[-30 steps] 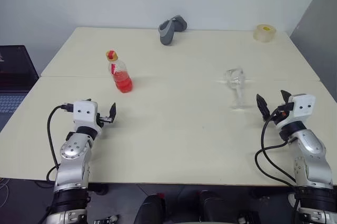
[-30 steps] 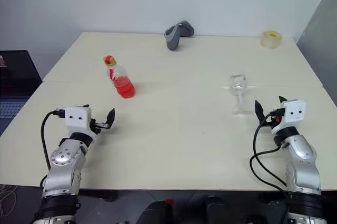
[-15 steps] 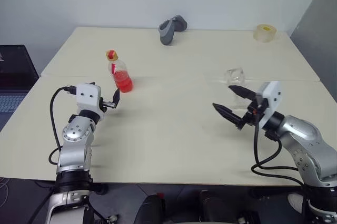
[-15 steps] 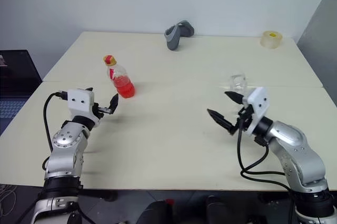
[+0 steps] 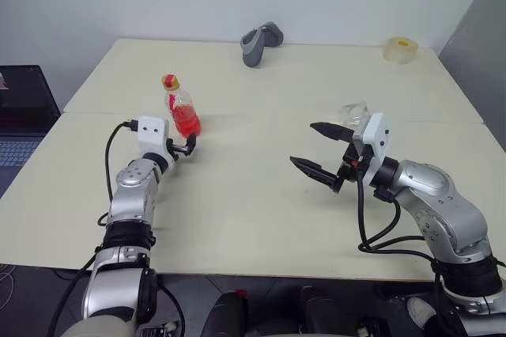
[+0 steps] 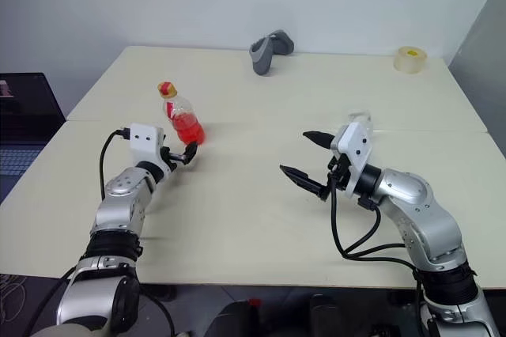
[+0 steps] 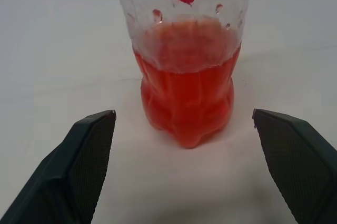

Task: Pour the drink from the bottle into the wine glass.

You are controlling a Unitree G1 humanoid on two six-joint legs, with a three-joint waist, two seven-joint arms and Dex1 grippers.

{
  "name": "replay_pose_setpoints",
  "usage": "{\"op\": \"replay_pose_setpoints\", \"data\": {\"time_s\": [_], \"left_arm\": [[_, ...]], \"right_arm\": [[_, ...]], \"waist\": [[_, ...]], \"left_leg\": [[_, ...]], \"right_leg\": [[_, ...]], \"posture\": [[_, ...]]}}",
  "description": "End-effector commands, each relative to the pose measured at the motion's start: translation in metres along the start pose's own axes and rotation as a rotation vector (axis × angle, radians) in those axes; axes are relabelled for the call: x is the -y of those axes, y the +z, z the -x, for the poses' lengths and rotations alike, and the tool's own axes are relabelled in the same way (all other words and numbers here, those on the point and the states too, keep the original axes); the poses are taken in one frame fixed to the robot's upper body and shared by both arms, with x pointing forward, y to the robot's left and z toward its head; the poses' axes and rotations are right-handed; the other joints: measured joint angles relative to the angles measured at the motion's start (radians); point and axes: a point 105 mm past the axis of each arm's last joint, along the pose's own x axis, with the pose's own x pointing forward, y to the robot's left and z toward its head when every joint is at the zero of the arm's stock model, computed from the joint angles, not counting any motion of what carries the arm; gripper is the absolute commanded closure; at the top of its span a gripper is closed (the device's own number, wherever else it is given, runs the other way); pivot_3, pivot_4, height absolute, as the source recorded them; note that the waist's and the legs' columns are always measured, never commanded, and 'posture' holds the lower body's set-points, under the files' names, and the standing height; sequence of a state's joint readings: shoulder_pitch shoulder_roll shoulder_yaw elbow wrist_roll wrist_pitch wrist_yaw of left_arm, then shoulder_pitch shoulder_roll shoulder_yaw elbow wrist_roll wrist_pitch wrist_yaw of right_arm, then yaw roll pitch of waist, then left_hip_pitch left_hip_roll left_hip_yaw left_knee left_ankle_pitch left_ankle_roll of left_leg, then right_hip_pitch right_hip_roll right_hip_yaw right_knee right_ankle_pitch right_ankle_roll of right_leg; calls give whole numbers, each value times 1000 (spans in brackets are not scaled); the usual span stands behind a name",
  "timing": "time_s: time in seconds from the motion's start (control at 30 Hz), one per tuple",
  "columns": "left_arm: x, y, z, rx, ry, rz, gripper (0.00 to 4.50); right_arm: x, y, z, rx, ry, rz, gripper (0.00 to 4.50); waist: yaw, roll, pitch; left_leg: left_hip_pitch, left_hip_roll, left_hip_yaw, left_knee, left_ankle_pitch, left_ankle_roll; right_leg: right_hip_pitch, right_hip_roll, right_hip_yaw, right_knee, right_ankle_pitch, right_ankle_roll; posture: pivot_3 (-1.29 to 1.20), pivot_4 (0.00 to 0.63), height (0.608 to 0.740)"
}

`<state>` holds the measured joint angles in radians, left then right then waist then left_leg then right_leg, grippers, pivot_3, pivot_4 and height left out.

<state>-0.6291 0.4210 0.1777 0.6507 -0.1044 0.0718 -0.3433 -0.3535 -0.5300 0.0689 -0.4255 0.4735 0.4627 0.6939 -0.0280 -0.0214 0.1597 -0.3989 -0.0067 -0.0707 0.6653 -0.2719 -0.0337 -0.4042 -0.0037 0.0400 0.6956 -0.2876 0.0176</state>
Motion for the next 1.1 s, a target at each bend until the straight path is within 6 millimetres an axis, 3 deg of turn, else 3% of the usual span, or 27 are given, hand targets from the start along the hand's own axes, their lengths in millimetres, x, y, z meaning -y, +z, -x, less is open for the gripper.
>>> {"op": "replay_pose_setpoints", "data": {"time_s": [0.03,0.67,0.97,1.1], "left_arm": [[-1,15,-8,48,6,-32,39],[-1,40,-39,72,46,4,39],[1,37,-38,75,14,47,2188],[20,42,-36,122,-119,19,2547]], "right_arm": [[-5,15,-3,47,22,53,0],[-9,23,-8,55,24,46,0],[-7,23,-8,59,10,41,0],[-5,26,-6,65,-3,31,0]], "waist": [[0,0,0],[0,-1,0],[-1,0,0],[-1,0,0]], "left_leg": [[0,0,0,0,0,0],[-1,-1,0,0,0,0],[-1,-1,0,0,0,0],[0,-1,0,0,0,0]], "right_leg": [[0,0,0,0,0,0],[-1,0,-3,0,0,0],[-1,0,-3,0,0,0],[-1,0,-2,0,0,0]], "posture": [[0,150,740],[0,150,740],[0,150,740],[0,150,740]]}}
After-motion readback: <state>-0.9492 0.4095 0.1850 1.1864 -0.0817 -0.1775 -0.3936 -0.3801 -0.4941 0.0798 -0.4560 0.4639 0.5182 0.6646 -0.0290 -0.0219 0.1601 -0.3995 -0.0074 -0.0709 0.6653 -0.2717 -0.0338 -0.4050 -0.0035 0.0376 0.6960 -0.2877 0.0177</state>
